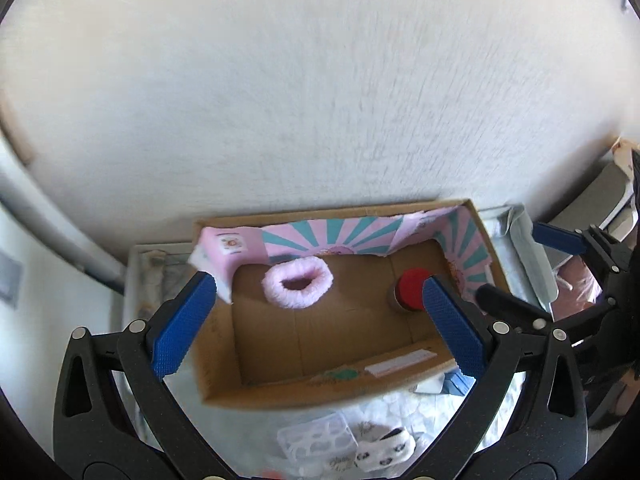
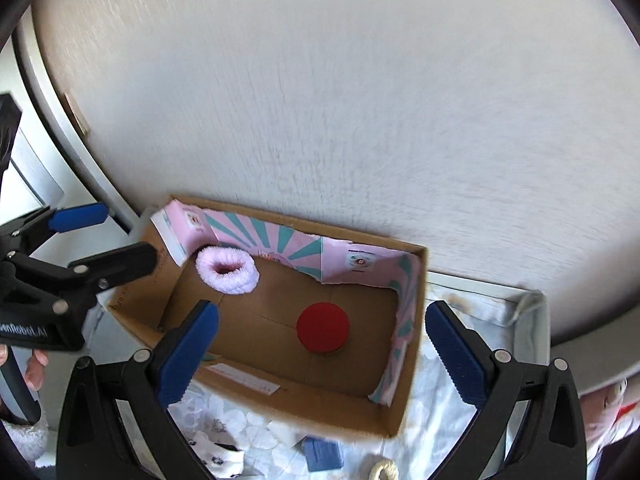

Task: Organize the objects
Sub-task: 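Lift both tools out of the box and back over the bed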

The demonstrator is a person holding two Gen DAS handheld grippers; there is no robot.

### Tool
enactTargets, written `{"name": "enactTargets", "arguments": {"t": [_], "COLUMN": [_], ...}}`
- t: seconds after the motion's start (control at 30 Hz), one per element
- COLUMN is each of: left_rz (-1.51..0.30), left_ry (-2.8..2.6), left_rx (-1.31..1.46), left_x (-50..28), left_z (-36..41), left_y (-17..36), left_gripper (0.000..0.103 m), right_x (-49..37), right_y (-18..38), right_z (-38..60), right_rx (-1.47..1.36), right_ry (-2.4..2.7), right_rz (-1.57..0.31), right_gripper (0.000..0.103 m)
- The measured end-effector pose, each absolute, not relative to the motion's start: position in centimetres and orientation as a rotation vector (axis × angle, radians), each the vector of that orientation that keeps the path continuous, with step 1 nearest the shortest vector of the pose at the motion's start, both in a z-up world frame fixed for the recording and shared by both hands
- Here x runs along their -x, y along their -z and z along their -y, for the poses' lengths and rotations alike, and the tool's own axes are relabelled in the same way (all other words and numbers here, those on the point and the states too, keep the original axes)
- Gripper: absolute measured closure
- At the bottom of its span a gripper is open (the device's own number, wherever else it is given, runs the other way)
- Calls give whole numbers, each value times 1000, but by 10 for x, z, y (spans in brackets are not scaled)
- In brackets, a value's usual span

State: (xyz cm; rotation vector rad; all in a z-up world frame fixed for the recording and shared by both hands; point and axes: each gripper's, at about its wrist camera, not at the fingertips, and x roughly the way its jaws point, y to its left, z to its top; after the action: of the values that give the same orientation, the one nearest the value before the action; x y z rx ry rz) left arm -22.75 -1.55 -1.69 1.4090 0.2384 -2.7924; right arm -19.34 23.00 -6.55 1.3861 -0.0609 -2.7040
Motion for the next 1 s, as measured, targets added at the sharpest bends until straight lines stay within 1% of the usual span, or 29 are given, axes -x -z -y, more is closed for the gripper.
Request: {"name": "enactTargets", "arguments": {"t": [0.13,0.3,0.5,0.73,0.87,1.0], "left_rz": [-210,-231,-253,-237,-248,-257], "left_ry": [2787,2824,2844,2848,2846,2823], "left_rx": [-1213,-1115,-1133,-1128,-1111,-1101], "left_x": [189,146,115,95,87,80], "left_z": [21,29,36,42,42,40], "left_y": [-4,-16,-12,-11,-13,-13], "left_gripper": [0,0,0,0,0,0], "right_x": [150,113,81,60,54,47], "right_y": [39,31,20,8,3,-3], "right_z": [-234,-227,-224,-222,-222,-220], "right_rx": [-1252,-1194,-1179,-1172,-1175,-1107], "right_ry": [2832,2956,3023,3068,3072,3065], "right_rz": [153,220,334,394,381,342], "right_gripper": [0,0,0,0,0,0]}}
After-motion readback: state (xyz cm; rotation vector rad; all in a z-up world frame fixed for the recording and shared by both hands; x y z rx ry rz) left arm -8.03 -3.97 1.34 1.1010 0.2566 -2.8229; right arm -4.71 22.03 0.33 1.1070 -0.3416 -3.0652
